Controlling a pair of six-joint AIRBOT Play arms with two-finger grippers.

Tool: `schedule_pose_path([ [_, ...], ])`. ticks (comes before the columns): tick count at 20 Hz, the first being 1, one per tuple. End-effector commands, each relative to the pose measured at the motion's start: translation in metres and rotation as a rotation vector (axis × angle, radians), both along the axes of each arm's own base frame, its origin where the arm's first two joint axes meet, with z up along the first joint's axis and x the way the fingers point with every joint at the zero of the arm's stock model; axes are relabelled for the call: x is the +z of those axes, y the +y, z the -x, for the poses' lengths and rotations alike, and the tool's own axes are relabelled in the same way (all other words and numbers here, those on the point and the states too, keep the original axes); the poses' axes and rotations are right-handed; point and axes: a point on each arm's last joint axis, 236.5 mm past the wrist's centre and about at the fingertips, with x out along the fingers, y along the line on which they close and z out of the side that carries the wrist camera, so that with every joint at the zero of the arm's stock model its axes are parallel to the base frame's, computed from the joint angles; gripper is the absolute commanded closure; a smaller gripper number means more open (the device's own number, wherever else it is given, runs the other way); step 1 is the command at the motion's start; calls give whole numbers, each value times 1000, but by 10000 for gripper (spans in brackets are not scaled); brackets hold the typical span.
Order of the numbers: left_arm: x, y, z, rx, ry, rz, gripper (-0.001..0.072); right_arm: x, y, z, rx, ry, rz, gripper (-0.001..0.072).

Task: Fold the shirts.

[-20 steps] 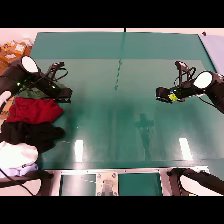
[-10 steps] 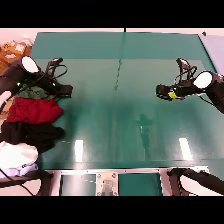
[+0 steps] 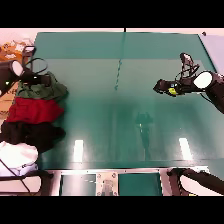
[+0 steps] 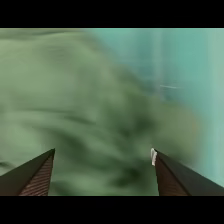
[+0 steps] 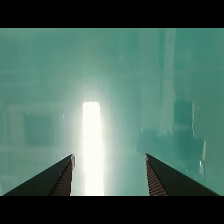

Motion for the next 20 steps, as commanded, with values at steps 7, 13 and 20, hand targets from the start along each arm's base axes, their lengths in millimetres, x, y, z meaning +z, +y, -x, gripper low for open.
schedule_pose_path([
  [7, -93, 36, 2, 134, 128, 102, 208, 6, -1, -10, -12, -46, -1, 359],
  [13, 4, -8, -29, 23, 109, 187, 689, 7, -5, -6, -15, -25, -1, 674],
  [20, 202, -239, 2, -436, -193, 299, 689, 30, -74, 13, -126, 61, 8, 696],
])
